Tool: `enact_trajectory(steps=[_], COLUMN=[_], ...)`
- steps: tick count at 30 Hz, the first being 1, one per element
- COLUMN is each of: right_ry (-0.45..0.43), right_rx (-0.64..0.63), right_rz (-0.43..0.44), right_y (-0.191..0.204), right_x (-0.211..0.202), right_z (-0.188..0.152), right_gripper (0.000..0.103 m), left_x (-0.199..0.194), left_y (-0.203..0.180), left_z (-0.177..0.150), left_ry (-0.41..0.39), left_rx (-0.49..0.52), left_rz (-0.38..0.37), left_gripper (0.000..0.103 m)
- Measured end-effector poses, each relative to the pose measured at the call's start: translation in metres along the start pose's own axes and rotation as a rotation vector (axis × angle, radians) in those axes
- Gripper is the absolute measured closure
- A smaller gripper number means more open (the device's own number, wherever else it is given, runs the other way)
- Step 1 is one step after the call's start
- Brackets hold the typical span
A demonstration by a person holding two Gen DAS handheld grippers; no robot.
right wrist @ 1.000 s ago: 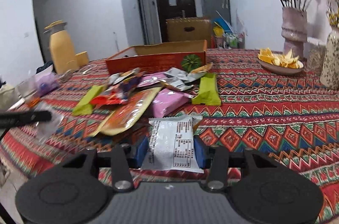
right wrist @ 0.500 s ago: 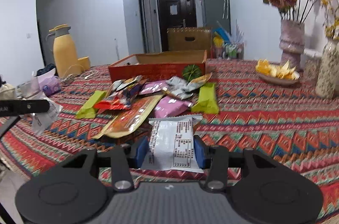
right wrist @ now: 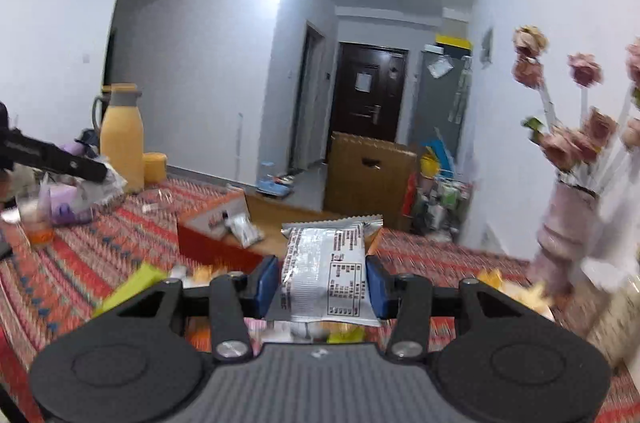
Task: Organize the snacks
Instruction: 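Lift the white packet with the right tool and carry it into the box, then open the right tool to release the packet inside the box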
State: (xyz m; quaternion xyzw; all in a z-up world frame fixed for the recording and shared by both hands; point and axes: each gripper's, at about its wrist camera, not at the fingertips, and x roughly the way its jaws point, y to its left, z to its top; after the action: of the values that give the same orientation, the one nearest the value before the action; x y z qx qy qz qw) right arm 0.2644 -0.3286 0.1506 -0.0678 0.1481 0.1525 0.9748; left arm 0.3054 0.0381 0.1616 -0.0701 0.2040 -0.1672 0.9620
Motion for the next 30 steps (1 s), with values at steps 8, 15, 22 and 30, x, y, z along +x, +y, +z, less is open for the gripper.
enact_trajectory(steps=[8,15,22,30], right_ry=[0.072,0.262,0.509,0.517], right_rx=[0.059,0.231,0.294,0.276], right_rz=[0.127,0.224,0.116,0.065], right_y=[-0.046,-0.057,-0.046,-0.041], right_x=[0.142,0.318,0.459,0.477], right_z=[0.081,0.087,0.037,0.026], right_gripper=[0.058,0.058,0.056,0.031], left_x=[0.131,0.284,0.390,0.404], left_y=[0.030,0.065,0.095,0.107], left_z=[0.082,0.081,0.061,0.055], left_ry=[0.049,0.165,0.316,0.332], left_rx=[0.050,-0.015,-0.092,-0.120], left_rz=[0.050,0.089,0.182,0.197], left_gripper=[0.054,0.054,0.054,0.028])
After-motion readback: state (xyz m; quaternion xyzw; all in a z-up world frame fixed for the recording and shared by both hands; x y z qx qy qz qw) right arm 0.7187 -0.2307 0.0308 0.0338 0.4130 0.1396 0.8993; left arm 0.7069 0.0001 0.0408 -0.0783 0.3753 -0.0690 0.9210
